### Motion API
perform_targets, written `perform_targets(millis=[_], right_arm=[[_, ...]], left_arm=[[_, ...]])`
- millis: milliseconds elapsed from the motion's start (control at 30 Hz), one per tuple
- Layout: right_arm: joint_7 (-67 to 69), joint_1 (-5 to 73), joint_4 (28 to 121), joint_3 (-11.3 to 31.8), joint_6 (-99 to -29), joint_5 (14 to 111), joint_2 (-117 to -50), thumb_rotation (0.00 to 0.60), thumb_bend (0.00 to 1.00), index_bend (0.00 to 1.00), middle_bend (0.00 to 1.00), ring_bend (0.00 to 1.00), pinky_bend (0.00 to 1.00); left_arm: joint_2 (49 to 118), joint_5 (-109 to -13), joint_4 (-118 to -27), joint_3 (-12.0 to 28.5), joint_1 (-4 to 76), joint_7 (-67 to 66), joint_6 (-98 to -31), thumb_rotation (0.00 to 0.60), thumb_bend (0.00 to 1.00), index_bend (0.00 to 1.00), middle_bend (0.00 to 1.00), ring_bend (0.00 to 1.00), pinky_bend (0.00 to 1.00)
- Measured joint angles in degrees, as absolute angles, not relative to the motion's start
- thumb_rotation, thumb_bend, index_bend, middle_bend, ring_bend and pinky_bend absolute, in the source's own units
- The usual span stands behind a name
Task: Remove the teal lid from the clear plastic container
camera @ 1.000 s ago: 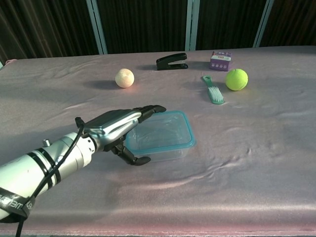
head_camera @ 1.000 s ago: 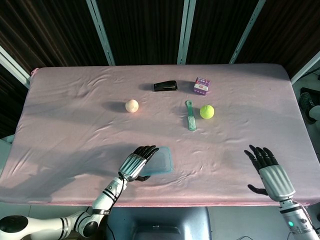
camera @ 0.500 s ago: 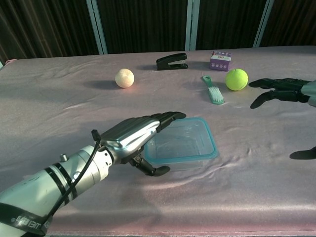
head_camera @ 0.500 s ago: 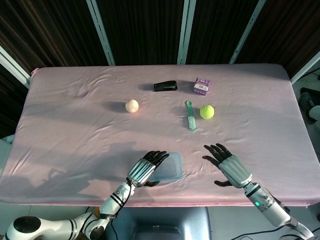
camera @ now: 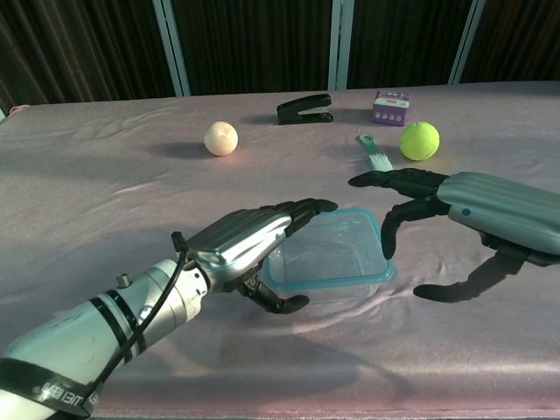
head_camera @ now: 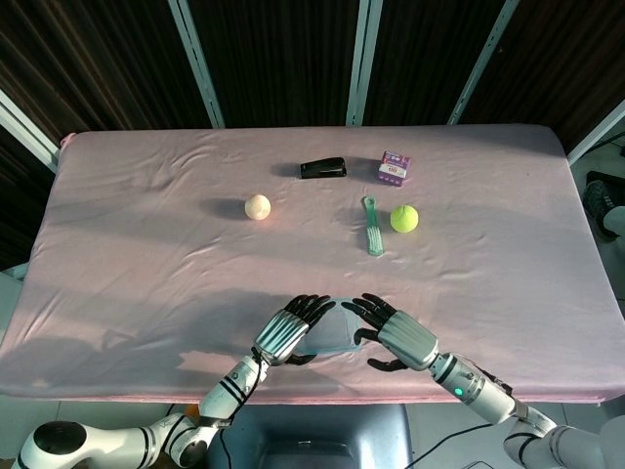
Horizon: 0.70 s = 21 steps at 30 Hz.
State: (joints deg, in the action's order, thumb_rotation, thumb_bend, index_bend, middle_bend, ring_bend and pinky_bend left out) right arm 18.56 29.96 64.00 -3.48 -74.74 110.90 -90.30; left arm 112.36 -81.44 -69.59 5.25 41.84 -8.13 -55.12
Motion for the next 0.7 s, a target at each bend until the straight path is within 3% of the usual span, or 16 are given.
perform_targets(millis=[700], right_arm=[[13.3, 31.8, 60.9, -4.3, -76.0, 108.2, -94.3, 0.6, 0.38, 0.63, 0.17, 0.0, 0.0]], left_arm=[[111.7, -80.7, -70.1, 5.1, 41.8, -9.1, -54.5, 0.6, 0.31, 0.0, 0.55, 0.48, 0.44]])
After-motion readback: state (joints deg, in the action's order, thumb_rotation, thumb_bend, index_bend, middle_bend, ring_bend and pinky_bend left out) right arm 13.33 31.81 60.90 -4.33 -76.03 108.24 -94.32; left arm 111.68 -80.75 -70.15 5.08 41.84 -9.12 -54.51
